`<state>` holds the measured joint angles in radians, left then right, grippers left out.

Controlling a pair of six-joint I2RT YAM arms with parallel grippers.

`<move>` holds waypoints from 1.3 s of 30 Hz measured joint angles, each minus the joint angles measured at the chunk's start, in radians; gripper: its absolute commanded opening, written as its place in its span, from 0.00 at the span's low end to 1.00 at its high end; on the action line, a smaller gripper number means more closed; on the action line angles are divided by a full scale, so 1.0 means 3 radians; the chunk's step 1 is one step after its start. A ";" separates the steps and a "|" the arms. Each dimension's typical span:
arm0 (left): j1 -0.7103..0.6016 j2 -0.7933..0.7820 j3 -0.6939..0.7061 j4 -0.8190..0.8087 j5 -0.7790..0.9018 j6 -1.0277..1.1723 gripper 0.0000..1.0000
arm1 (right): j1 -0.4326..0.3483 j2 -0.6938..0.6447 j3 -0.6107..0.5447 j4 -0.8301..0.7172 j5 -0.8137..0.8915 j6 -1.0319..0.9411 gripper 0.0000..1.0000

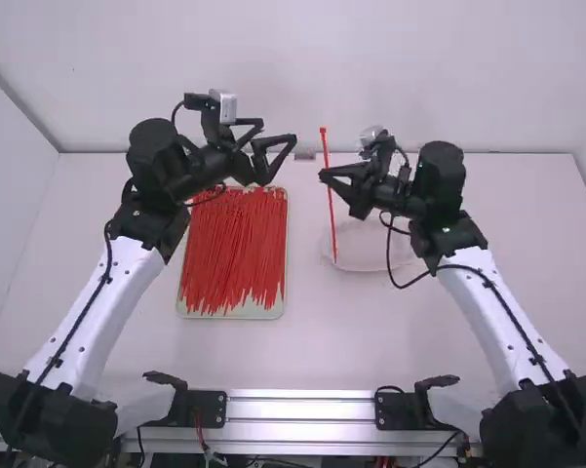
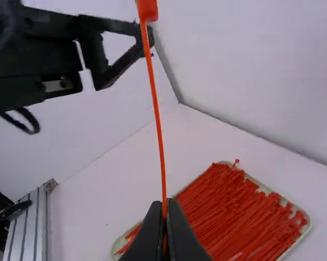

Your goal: Fasten the cable tie

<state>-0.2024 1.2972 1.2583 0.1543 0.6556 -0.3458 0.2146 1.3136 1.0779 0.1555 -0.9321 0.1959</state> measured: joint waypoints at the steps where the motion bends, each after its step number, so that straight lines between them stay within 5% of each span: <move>1: 0.0057 0.0017 0.0047 0.0017 0.0081 0.0028 0.99 | -0.0070 0.0000 0.0000 0.0094 -0.0131 -0.0011 0.00; 10: 0.0470 0.0346 0.0590 0.0338 0.1382 0.0174 0.99 | -0.0441 0.0000 0.0000 0.0844 -0.0941 -0.0046 0.00; 17: 0.0202 0.0621 0.0708 0.0984 0.2021 -0.0131 0.99 | -0.0331 0.0000 0.0000 0.1260 -0.0959 0.0053 0.00; 25: -0.0172 0.0647 0.0708 0.0998 0.2076 -0.0251 0.99 | -0.0186 0.0000 0.0000 0.1623 -0.0932 0.0385 0.00; 29: -0.0254 0.0647 0.0708 0.0994 0.2075 -0.0257 0.86 | -0.0080 0.0001 0.0000 0.1602 -0.0942 0.0453 0.00; 33: -0.0253 0.0647 0.0708 0.1019 0.2015 -0.0309 0.60 | -0.0001 0.0003 0.0000 0.1606 -0.0933 0.0525 0.00; 39: -0.0256 0.0647 0.0708 0.1172 0.1987 -0.0460 0.41 | 0.0048 0.0003 0.0000 0.1609 -0.0918 0.0585 0.00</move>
<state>-0.2790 1.4914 1.4708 0.5060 1.2518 -0.4839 0.2291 1.3144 1.0779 0.6380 -1.2076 0.3714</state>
